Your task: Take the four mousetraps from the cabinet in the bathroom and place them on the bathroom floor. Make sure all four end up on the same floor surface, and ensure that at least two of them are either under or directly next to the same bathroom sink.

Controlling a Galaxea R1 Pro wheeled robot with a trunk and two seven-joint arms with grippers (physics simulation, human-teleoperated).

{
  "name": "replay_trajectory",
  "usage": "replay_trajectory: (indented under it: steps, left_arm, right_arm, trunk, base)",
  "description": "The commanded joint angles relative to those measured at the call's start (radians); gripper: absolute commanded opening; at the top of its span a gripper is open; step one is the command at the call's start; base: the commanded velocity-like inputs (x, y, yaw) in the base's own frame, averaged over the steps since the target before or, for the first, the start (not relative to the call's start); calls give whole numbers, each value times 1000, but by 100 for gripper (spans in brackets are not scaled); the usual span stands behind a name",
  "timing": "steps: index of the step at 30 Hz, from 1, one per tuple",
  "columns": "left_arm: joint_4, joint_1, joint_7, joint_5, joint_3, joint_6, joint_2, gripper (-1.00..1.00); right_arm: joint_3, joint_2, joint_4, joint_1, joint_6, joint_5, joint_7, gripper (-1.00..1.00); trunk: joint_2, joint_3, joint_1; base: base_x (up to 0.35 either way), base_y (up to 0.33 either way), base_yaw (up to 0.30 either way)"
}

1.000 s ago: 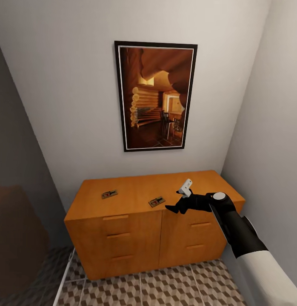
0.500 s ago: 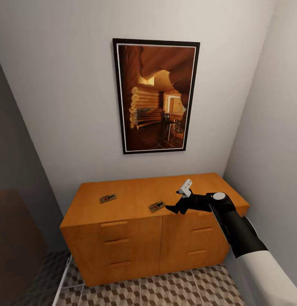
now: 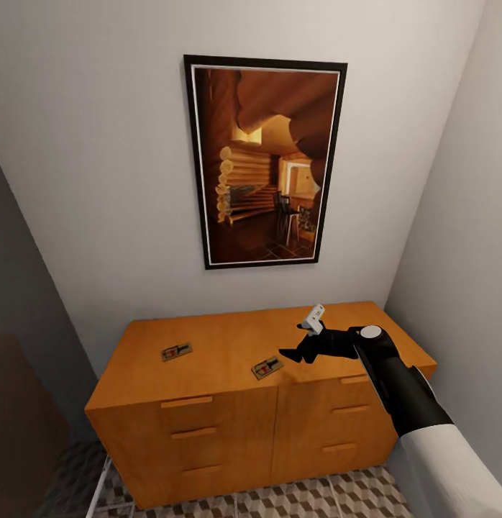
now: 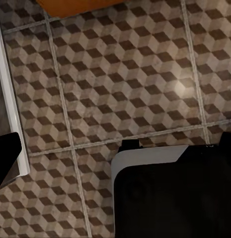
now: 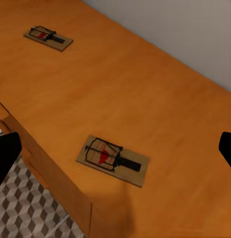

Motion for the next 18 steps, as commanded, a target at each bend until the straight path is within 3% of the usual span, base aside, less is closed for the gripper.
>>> replay_trajectory:
  steps: [1, 18]
  left_arm:
    - [5, -1, 2, 9, -8, -8, -1, 100]
    - [5, 3, 2, 9, -8, -7, -1, 100]
  right_arm:
    - [1, -1, -2, -1, 5, 6, 11, 100]
    - [1, -3, -2, -1, 5, 9, 51, 100]
  trunk:
    - [-2, -2, 1]
    - [-2, -17, 1]
  base:
    - [46, 0, 0]
    - [10, 0, 62]
